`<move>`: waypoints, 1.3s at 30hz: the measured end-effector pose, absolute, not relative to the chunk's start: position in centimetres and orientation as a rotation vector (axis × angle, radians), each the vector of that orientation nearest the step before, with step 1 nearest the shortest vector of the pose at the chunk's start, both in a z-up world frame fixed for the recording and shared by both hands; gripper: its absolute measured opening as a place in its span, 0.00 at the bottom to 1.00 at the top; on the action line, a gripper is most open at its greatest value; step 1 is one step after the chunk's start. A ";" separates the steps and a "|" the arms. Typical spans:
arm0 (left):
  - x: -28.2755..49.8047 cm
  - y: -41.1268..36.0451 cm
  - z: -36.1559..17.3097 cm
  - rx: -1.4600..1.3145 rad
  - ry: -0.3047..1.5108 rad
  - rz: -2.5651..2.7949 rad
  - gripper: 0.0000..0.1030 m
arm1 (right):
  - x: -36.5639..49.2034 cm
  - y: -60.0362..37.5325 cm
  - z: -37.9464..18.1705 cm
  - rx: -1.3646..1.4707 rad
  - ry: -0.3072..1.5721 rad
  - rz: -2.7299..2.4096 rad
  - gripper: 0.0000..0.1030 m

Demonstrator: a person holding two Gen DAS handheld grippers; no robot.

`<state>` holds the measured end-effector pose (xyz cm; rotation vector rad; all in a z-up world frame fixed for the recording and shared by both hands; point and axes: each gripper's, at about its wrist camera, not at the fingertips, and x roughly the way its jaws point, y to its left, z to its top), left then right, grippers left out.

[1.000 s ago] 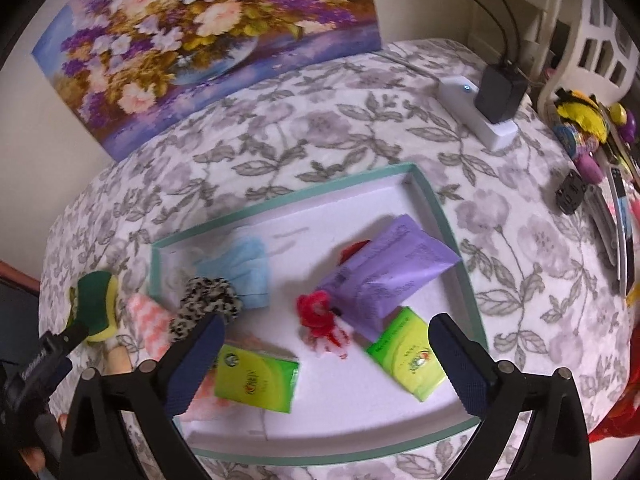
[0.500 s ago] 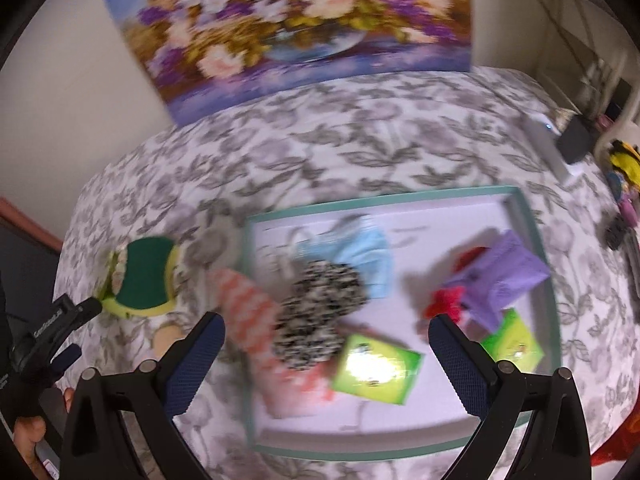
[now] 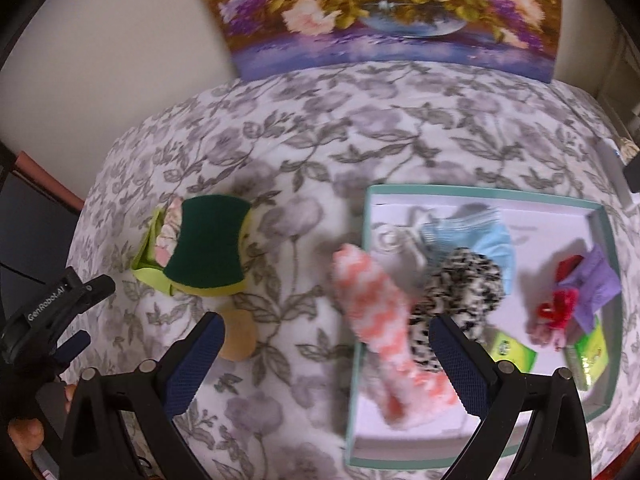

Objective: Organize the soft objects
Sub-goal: 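Move both open tools back from the tray to the pile, then grasp the lime green cloth with the left tool while the right tool grasps the green sponge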

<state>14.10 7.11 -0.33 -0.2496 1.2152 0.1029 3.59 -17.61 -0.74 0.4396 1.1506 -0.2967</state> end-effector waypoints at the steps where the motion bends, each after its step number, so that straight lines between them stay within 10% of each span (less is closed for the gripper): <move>1: 14.2 7.5 -0.5 -0.269 1.221 0.103 0.89 | 3.8 -17.3 -0.9 0.440 1.151 -0.294 1.00; 39: 20.5 7.1 -8.3 -0.329 1.300 0.043 0.99 | 12.2 -12.8 -5.9 0.476 1.118 -0.119 1.00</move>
